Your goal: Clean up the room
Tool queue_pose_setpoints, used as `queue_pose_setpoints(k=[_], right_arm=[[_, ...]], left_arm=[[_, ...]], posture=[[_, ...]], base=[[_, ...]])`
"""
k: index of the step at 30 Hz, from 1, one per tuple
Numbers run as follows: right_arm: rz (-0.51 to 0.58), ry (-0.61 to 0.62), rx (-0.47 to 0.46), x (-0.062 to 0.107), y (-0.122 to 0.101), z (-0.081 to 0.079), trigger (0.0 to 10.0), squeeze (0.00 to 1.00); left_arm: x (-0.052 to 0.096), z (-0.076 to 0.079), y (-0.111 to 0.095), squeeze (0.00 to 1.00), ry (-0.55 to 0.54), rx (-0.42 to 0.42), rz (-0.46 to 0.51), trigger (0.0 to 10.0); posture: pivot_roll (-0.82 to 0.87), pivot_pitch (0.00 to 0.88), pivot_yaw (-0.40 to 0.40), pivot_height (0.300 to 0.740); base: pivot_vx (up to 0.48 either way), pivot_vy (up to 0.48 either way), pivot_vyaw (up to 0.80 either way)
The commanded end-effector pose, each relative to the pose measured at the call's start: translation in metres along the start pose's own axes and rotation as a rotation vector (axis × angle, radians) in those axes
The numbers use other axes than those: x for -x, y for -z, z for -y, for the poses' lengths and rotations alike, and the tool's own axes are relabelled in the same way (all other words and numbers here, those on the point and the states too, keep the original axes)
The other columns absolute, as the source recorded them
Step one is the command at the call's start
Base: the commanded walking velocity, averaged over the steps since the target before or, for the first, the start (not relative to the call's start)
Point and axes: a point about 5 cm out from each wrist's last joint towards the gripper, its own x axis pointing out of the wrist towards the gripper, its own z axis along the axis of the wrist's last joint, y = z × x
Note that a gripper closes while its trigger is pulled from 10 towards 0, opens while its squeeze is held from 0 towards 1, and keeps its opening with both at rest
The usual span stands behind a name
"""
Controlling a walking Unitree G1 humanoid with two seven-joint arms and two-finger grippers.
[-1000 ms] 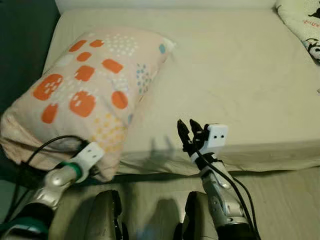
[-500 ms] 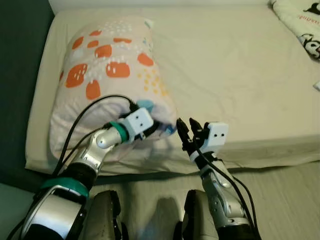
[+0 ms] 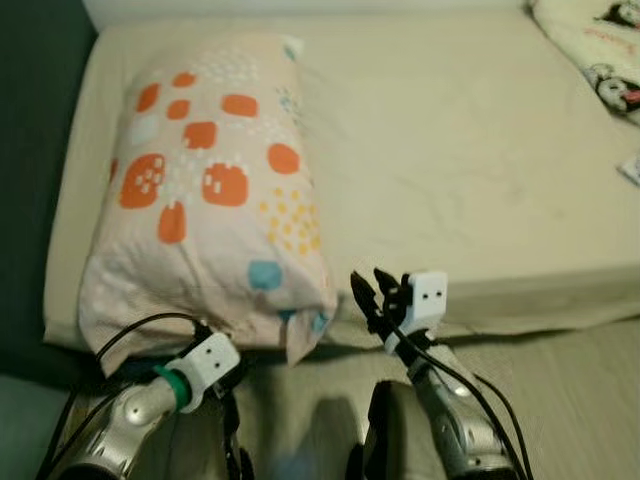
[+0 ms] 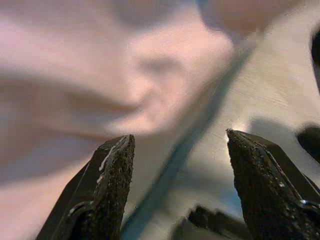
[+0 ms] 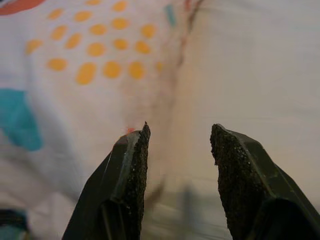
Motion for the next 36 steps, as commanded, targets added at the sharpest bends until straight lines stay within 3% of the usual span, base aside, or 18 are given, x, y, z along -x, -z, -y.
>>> queue_pose_setpoints(k=[1, 5, 8, 11, 12, 13, 14, 15, 17, 18, 19, 23, 25, 26, 29, 31, 32, 36], right_arm=[[-0.06, -0.049, 0.048, 0.002, 0.008, 0.003, 10.0, 0.0], [-0.084, -0.142, 0.081, 0.002, 0.008, -0.001, 10.0, 0.0], [-0.173, -0.446, 0.078, 0.013, 0.011, -0.023, 10.0, 0.0], [-0.186, -0.516, 0.068, 0.016, 0.01, -0.03, 10.0, 0.0], [-0.222, -0.637, 0.097, 0.016, 0.012, -0.042, 10.0, 0.0], [-0.25, -0.678, 0.134, 0.015, 0.016, -0.046, 10.0, 0.0], [-0.25, -0.678, 0.134, 0.015, 0.016, -0.046, 10.0, 0.0], [-0.277, -0.699, 0.194, 0.012, 0.023, -0.049, 10.0, 0.0], [-0.293, -0.71, 0.234, 0.009, 0.027, -0.05, 10.0, 0.0], [-0.302, -0.697, 0.265, 0.002, 0.031, -0.054, 10.0, 0.0], [-0.302, -0.697, 0.265, 0.002, 0.031, -0.054, 10.0, 0.0], [-0.286, -0.479, 0.385, -0.038, 0.033, -0.063, 10.0, 0.0], [-0.253, -0.367, 0.414, -0.051, 0.025, -0.061, 10.0, 0.0], [-0.253, -0.367, 0.414, -0.051, 0.025, -0.061, 10.0, 0.0], [-0.153, -0.21, 0.475, -0.073, 0.002, -0.062, 10.0, 0.0], [-0.153, -0.21, 0.475, -0.073, 0.002, -0.062, 10.0, 0.0], [-0.108, -0.161, 0.491, -0.081, -0.007, -0.065, 10.0, 0.0], [-0.017, -0.175, 0.473, -0.097, -0.025, -0.091, 10.0, 0.0]], left_arm=[[0.015, 0.006, -0.004, 0.0, -0.018, 0.061, 0.037, 10.0], [0.03, 0.007, -0.011, 0.0, -0.032, 0.046, 0.048, 10.0], [0.052, -0.007, -0.005, 0.0, -0.185, 0.015, -0.022, 10.0], [0.055, -0.015, 0.0, 0.0, -0.244, 0.024, -0.047, 10.0], [0.057, -0.04, 0.011, 0.0, -0.406, 0.039, -0.108, 10.0], [0.057, -0.055, 0.015, 0.0, -0.487, 0.033, -0.156, 10.0], [0.057, -0.055, 0.015, 0.0, -0.487, 0.033, -0.156, 10.0], [0.056, -0.071, 0.019, 0.0, -0.566, 0.043, -0.191, 10.0], [0.056, -0.08, 0.021, 0.0, -0.611, 0.053, -0.211, 10.0], [0.053, -0.09, 0.024, 0.0, -0.642, 0.06, -0.235, 10.0], [0.053, -0.09, 0.024, 0.0, -0.642, 0.06, -0.235, 10.0], [0.048, -0.12, 0.028, 0.0, -0.671, 0.085, -0.309, 10.0], [0.046, -0.129, 0.024, 0.0, -0.683, 0.093, -0.298, 10.0], [0.046, -0.129, 0.024, 0.0, -0.683, 0.093, -0.298, 10.0], [0.038, -0.144, 0.007, 0.0, -0.665, 0.106, -0.206, 10.0], [0.038, -0.144, 0.007, 0.0, -0.665, 0.106, -0.206, 10.0], [0.036, -0.149, 0.0, 0.0, -0.658, 0.095, -0.178, 10.0], [0.031, -0.169, -0.021, 0.0, -0.689, -0.001, -0.136, 10.0]], posture=[[0.14, 0.194, -0.01, 0.565], [0.14, 0.194, -0.01, 0.565], [0.17, 0.207, -0.014, 0.565], [0.17, 0.214, -0.014, 0.565], [0.17, 0.218, -0.016, 0.565], [0.16, 0.228, -0.019, 0.565], [0.16, 0.228, -0.019, 0.565], [0.16, 0.232, -0.02, 0.565], [0.16, 0.234, -0.024, 0.565], [0.15, 0.242, -0.03, 0.565], [0.15, 0.242, -0.03, 0.565], [0.12, 0.25, -0.053, 0.565], [0.12, 0.248, -0.055, 0.565], [0.12, 0.248, -0.055, 0.565], [0.12, 0.248, -0.057, 0.565], [0.12, 0.248, -0.057, 0.565], [0.12, 0.248, -0.057, 0.565], [0.14, 0.249, -0.057, 0.565]], base=[[0.0, 0.0, 0.0], [0.0, 0.0, 0.0], [0.0, 0.0, 0.0], [0.0, 0.0, 0.0], [0.0, 0.0, 0.0], [0.0, 0.0, 0.0], [0.0, 0.0, 0.0], [0.0, 0.0, 0.0], [0.0, 0.0, 0.0], [0.0, 0.0, 0.0], [0.0, 0.0, 0.0], [0.0, 0.0, 0.0], [0.0, 0.0, 0.0], [0.0, 0.0, 0.0], [0.0, 0.0, 0.0], [0.0, 0.0, 0.0], [0.0, 0.0, 0.0], [0.0, 0.0, 0.0]])
